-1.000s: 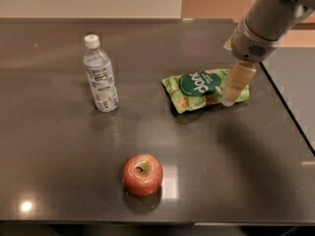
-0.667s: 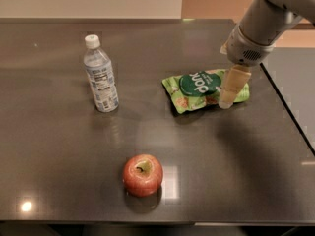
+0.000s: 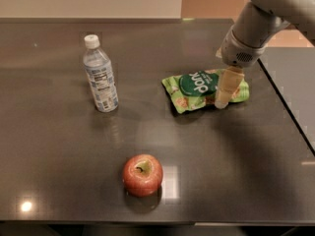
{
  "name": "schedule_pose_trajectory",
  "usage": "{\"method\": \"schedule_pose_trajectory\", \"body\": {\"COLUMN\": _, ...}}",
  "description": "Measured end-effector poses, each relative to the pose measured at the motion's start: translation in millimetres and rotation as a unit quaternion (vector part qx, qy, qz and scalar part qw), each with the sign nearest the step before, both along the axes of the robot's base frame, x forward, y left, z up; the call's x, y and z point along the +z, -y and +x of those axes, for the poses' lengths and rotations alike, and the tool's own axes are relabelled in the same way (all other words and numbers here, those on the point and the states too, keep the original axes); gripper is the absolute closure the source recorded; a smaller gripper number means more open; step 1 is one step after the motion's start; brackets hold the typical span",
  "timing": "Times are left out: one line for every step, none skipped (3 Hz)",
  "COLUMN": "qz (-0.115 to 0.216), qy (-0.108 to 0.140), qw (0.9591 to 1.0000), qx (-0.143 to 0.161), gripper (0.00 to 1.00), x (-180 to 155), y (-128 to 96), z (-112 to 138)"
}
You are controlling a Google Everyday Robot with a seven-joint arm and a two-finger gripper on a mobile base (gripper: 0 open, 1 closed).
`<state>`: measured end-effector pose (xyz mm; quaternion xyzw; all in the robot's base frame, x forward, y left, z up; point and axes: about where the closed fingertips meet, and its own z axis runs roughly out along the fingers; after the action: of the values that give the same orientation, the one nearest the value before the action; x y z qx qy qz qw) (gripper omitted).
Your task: Move green rice chip bag near apple
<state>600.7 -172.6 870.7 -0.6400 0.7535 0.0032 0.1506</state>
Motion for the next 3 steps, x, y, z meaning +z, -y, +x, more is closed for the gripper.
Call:
{"method": "schedule_pose_trajectory", "body": {"qz": -0.005, "qy": -0.006, "qw": 1.0000, "qx": 0.002, "gripper": 0.00, "x": -6.0, "y": 0.4, "z": 9.9}}
{"method": "schedule_pose_trajectory", "body": {"qz": -0.009, "qy": -0.012, "qw": 0.9999, "qx": 0.002, "gripper": 0.13, "x": -9.2, "y": 0.8, "z": 13.8}}
{"method": "schedule_pose_trajectory", "body": {"qz": -0.014, "qy": -0.016, "qw": 0.9998, "qx": -0.001, "gripper": 0.37, "x": -10.6, "y": 4.9, "z": 14.1}}
